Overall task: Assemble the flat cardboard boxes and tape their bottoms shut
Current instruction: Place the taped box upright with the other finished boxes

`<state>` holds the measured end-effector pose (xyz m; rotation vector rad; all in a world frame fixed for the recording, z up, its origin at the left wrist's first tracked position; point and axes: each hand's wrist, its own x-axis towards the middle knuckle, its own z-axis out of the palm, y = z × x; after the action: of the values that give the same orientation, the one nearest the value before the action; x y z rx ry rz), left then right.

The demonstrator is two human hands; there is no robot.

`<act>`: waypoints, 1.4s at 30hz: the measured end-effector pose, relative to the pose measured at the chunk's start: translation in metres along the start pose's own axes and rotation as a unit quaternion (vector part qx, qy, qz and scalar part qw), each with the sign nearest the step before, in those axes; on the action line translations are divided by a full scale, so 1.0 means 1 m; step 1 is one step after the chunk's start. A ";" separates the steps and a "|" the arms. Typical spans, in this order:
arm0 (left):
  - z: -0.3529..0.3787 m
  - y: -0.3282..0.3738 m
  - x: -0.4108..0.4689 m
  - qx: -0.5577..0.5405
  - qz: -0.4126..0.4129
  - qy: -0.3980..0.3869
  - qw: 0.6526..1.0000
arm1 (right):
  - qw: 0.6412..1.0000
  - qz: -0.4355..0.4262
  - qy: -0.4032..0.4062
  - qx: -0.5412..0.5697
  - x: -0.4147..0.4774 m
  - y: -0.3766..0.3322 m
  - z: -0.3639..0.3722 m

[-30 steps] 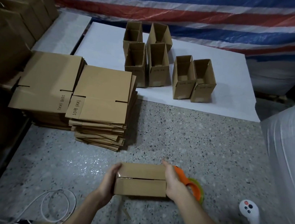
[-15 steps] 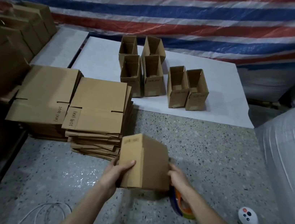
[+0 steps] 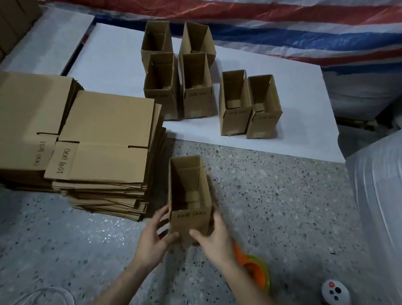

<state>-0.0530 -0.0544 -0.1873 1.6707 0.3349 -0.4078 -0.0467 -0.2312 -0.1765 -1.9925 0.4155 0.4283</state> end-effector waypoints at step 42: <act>-0.027 0.127 0.081 -0.026 0.176 0.140 0.974 | 0.992 0.034 0.102 0.066 0.152 -0.079 0.023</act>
<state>0.0777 -0.0461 -0.1083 1.6962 0.2456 0.1030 0.1209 -0.1924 -0.1959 -1.9036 0.6264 0.2326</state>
